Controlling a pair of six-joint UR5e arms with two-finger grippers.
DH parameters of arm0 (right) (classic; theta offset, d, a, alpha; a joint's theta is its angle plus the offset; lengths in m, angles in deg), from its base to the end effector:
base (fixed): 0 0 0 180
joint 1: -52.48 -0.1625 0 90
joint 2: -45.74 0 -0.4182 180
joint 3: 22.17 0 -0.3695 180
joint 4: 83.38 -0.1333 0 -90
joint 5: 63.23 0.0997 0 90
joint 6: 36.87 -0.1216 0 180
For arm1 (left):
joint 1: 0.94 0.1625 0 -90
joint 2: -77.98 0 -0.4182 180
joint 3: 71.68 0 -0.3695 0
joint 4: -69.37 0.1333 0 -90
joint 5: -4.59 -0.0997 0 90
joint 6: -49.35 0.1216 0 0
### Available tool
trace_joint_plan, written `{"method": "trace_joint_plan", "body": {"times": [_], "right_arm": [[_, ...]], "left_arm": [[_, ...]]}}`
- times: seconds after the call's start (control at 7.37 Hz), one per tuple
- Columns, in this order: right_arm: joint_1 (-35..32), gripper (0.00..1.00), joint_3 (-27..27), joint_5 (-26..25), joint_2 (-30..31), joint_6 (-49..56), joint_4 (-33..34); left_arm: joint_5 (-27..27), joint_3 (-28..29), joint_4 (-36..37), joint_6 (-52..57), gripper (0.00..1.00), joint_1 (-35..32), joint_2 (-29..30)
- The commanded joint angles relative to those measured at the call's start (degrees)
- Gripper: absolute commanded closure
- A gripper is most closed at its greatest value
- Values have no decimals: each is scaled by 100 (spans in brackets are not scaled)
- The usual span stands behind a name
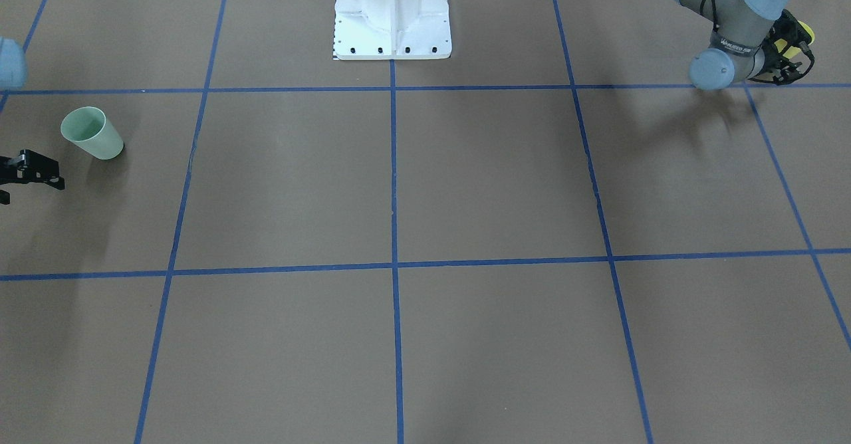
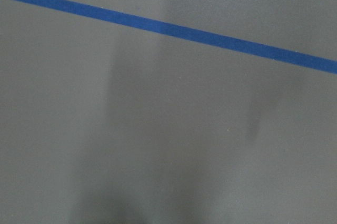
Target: Transfer and stack yellow cup on green cup
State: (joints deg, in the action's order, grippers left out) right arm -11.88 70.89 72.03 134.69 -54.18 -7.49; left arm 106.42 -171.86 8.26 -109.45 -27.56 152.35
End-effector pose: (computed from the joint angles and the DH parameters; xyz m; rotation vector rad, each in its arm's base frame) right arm -0.1730 -0.4690 0.6043 -0.0064 -0.8410 -0.2623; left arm 0.1931 -0.2180 0.7548 0.0318 -0.7123 -1.6656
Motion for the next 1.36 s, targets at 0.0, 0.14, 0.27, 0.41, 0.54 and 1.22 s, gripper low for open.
{"method": "trace_joint_plan", "body": {"times": [0.0, 0.14, 0.27, 0.41, 0.54, 1.22], "right_arm": [[19, 0, 1, 0, 0, 0, -21], [19, 0, 10, 0, 0, 0, -30], [28, 0, 27, 9, 0, 0, -30], [63, 0, 45, 27, 9, -9, -30], [72, 0, 45, 35, 9, -17, -30], [90, 0, 98, 53, 35, -9, -30]], "left_arm": [[258, 78, 2, -195, 2, 244, -2], [320, 174, -15, -230, 2, 288, -2], [321, 331, -67, -222, 2, 289, -19], [303, 524, -164, -222, 2, 289, -19], [268, 718, -356, -222, 2, 298, -28], [268, 1036, -701, -354, 77, 412, -159]]}}
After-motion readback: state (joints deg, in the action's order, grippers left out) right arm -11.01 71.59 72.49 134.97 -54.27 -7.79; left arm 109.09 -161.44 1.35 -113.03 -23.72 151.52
